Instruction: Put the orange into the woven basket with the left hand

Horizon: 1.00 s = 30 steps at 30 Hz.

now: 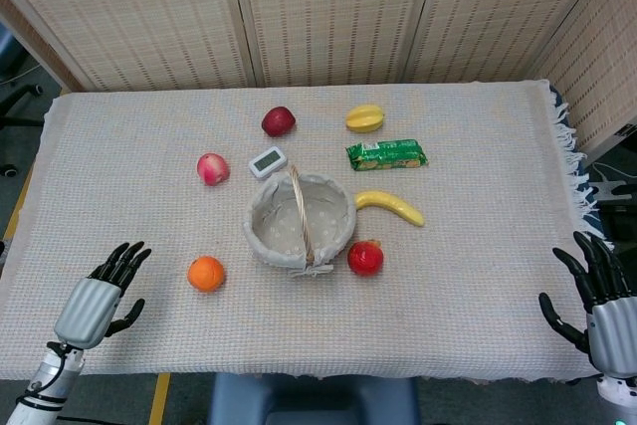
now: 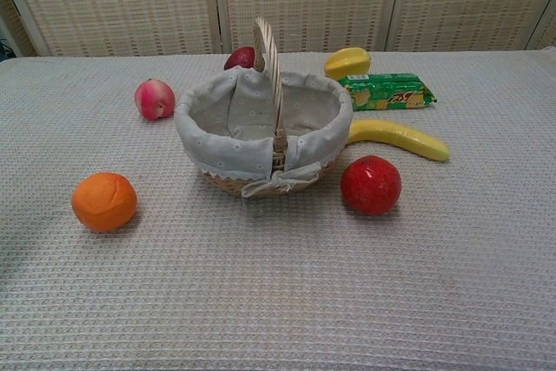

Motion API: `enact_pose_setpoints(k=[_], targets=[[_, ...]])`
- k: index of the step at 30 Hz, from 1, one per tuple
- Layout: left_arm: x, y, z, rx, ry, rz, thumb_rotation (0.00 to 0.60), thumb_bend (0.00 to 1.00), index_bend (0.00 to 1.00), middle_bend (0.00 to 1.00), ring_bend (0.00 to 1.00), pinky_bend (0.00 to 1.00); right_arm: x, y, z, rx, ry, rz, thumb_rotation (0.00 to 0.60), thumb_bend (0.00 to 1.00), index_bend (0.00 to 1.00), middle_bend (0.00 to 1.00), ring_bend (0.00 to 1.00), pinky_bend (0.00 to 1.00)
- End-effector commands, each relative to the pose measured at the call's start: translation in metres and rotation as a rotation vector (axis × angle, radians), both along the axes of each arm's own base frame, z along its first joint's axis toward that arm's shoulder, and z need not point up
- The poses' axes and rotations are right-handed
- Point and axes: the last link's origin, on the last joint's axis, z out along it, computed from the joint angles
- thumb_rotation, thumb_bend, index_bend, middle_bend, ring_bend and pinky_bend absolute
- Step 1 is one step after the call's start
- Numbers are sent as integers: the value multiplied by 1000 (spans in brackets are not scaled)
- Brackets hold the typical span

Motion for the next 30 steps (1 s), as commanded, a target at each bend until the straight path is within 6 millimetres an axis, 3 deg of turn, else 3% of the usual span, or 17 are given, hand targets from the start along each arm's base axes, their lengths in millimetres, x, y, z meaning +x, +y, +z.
enact_pose_setpoints(k=[1, 7, 17, 30], targets=[[7, 5, -4, -15, 6, -43, 600, 388, 0, 0, 0, 312, 0, 0, 0, 5, -3, 2, 600, 261, 175, 34, 0, 154], [26, 32, -22, -92, 35, -76, 600, 385, 0, 0, 0, 270, 0, -3, 1, 19, -14, 4, 600, 261, 175, 34, 0, 155], [45, 63, -63, -291, 51, 20, 600, 360, 0, 0, 0, 267, 0, -2, 5, 20, -28, 15, 600, 261, 176, 34, 0, 155], [54, 70, -97, -353, 61, 49, 600, 360, 0, 0, 0, 246, 0, -3, 3, 26, -30, 17, 600, 261, 178, 34, 0, 155]])
